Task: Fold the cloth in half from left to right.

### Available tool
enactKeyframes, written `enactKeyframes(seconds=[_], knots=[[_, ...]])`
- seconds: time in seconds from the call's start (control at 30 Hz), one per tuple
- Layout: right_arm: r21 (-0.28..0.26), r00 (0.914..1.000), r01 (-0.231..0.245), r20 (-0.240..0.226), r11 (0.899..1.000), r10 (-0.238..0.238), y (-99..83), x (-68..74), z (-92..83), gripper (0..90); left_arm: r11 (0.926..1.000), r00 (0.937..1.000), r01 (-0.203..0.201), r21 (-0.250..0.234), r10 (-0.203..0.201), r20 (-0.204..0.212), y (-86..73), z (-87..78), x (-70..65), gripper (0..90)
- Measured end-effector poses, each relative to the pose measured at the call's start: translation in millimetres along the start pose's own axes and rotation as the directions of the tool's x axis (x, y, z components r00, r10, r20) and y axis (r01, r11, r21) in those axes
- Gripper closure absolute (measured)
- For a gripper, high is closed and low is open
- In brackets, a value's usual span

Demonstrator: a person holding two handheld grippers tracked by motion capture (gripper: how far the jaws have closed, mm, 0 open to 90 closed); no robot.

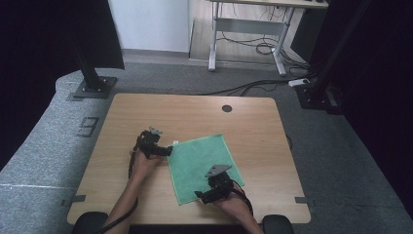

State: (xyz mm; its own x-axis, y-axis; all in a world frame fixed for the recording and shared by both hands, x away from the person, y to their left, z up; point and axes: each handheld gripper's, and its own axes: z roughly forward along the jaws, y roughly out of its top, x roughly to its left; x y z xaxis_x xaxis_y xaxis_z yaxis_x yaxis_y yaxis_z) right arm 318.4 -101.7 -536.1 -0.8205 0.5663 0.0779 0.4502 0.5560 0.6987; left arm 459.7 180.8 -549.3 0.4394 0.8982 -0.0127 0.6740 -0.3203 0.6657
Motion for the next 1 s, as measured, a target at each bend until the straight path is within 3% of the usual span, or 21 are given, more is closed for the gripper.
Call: enactKeyframes(seconds=[0.33,0.4,0.63,0.77,0.87,1.0], knots=[[0.015,0.9930,0.064,-0.100,0.998,-0.063,15.1,29.6,15.7,23.0,1.0000,1.0000,0.000,0.002,0.000,0.000,0.1,-0.2,0.0,0.0],[0.024,0.9870,0.096,-0.132,0.995,-0.092,19.3,38.4,20.2,29.4,1.0000,1.0000,0.000,0.003,0.000,0.000,0.1,-0.2,0.0,0.0],[0.032,0.9725,0.164,-0.172,0.986,-0.157,25.7,58.2,24.9,37.9,1.0000,1.0000,0.000,0.003,0.000,0.000,0.1,-0.2,-0.1,0.0],[0.055,0.9694,0.193,-0.165,0.980,-0.181,26.2,63.0,29.2,40.6,1.0000,1.0000,-0.001,0.003,0.001,0.000,0.1,-0.2,-0.1,0.0],[0.075,0.9677,0.235,-0.111,0.969,-0.226,24.9,66.8,31.7,48.2,1.0000,1.0000,-0.001,0.003,0.001,0.000,0.1,-0.2,-0.2,0.0],[0.080,0.9725,0.220,-0.096,0.972,-0.212,24.8,66.5,30.0,59.1,1.0000,1.0000,-0.005,-0.002,0.005,0.004,-0.4,-1.1,-1.0,0.4]])
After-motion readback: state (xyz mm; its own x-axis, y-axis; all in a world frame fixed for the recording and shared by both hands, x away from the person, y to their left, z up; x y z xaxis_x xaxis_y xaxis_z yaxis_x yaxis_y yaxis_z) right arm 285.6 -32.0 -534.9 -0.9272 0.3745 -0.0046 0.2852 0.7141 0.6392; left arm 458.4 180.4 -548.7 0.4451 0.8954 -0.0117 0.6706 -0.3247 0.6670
